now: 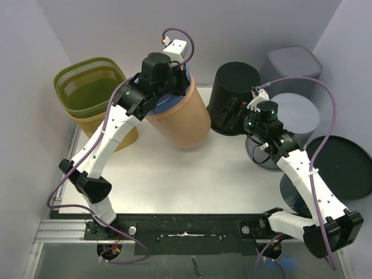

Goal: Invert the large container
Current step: Adjust the container at the center of the board.

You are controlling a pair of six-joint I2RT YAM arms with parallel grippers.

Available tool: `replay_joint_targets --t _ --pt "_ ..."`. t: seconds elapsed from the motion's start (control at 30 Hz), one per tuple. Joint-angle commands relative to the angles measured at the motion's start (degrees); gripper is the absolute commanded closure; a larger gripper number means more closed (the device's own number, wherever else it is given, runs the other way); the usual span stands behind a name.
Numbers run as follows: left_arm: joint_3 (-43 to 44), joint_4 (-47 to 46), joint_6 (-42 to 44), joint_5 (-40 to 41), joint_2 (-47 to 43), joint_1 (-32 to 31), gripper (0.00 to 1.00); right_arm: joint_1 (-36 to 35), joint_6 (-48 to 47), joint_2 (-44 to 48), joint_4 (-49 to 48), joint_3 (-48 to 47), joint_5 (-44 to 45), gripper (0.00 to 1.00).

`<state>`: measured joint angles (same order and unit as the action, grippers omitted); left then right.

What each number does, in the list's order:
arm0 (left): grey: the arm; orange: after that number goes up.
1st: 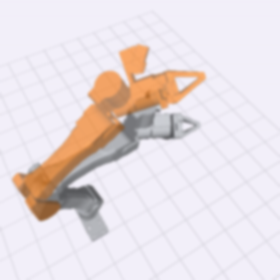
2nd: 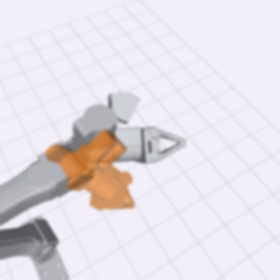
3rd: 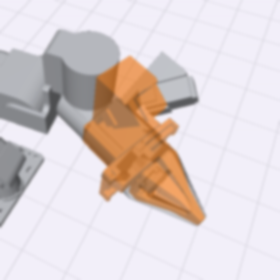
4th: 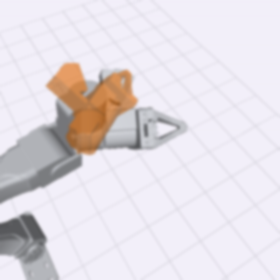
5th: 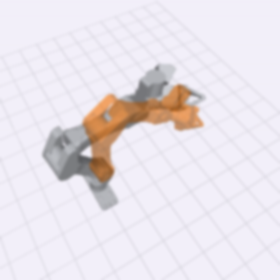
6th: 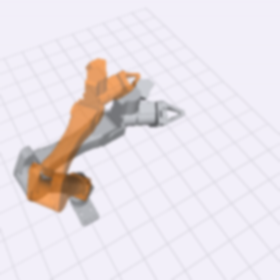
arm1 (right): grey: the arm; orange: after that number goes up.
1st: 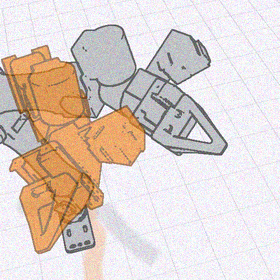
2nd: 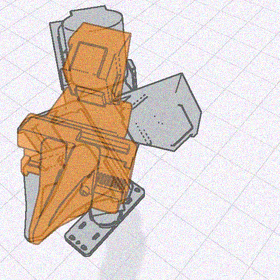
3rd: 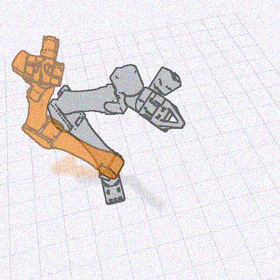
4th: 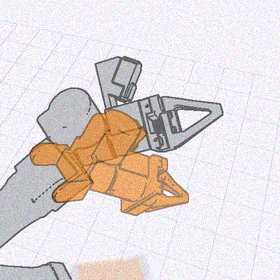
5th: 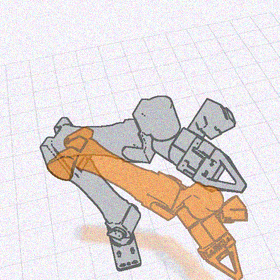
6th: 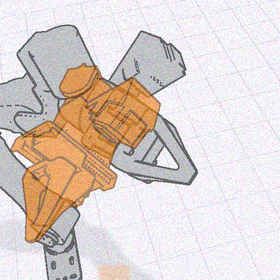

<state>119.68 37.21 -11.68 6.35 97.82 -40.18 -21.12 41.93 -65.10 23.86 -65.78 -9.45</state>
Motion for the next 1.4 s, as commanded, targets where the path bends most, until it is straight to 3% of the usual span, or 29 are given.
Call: replay_joint_targets --t 0.0,0.33,0.67,0.87,1.0,1.13,1.23,1.37 --pt "7.73 1.48 -3.75 5.7 2.15 1.79 1.0 -0.62 0.69 1.61 -1.66 -0.83 1.88 0.05" --pt "2.6 -0.11 -9.56 15.37 0.52 -0.26 1.0 -0.88 1.36 2.45 1.88 -1.05 5.81 0.0" --pt "-4.71 -9.66 -19.4 0.84 -7.96 1.61 1.0 -1.18 -1.37 4.19 5.08 -3.71 9.02 0.0" --pt "-20.98 -25.84 -28.23 -6.44 -18.08 4.19 1.0 -1.28 -5.24 5.63 9.11 -7.97 12.48 0.0" --pt "-43.47 -50.54 -31.6 -11.81 -27.42 3.42 1.0 -1.3 -5.08 4.89 10.75 -11.61 11.78 0.02" --pt "-63.16 -73.15 -31.03 -12.32 -34.78 0.93 1.0 -1.99 -6.3 4.11 12.89 -13.84 14.14 0.02" --pt "-68.6 -78.39 -29.94 -14.48 -37.35 0.17 1.0 -1.91 -4.8 3.51 14.54 -14.41 14.35 0.02" --pt "-75.18 -86.04 -31.12 -16.78 -39.7 -0.33 1.0 -1.95 -8.02 3.11 10.79 -12.71 4.81 0.02"
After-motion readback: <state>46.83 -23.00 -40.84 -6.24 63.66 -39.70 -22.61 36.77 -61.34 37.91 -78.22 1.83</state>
